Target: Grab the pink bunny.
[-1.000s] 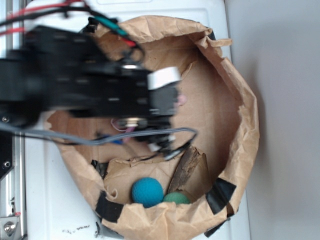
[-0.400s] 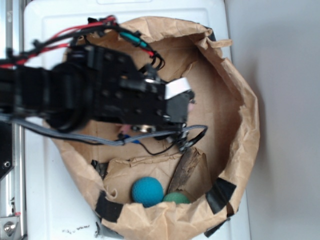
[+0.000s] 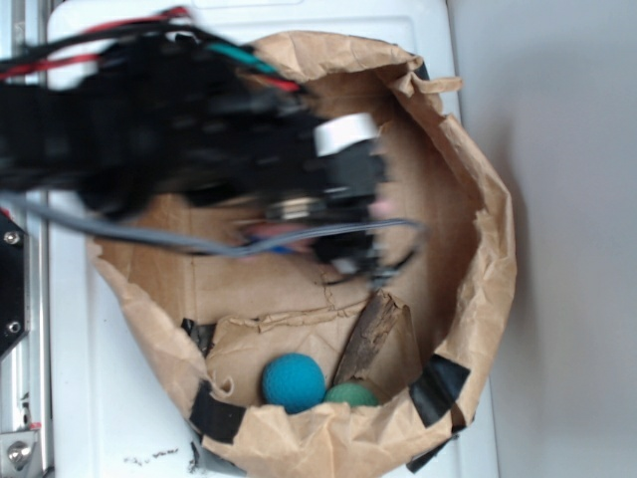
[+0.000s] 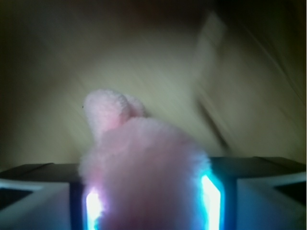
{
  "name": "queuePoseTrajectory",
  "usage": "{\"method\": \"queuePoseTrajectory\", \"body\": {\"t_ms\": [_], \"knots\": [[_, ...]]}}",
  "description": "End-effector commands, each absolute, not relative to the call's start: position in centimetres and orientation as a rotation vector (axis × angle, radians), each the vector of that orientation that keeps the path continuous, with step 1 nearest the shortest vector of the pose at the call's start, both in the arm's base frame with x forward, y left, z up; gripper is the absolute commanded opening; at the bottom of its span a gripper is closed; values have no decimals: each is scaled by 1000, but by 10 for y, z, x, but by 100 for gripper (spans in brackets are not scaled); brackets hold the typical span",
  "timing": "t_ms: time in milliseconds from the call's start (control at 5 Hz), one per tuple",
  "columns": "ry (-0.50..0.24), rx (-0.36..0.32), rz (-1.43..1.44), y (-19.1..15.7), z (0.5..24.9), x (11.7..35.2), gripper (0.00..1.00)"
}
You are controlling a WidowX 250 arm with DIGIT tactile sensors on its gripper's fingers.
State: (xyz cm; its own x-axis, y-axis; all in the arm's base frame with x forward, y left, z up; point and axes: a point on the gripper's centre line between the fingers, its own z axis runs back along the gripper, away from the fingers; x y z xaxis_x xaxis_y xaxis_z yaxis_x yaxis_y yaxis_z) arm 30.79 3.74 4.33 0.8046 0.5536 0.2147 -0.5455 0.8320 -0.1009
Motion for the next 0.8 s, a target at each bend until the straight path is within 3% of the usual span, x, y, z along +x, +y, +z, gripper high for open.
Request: {"method": "queuePoseTrajectory", "body": {"t_ms": [0,200,400,600], "knots": [[-218,-5,636,16,153,313,0],[-185,-5,625,20,195,306,0],[-195,9,630,20,207,297,0],[-213,101,599,13,204,291,69]]}}
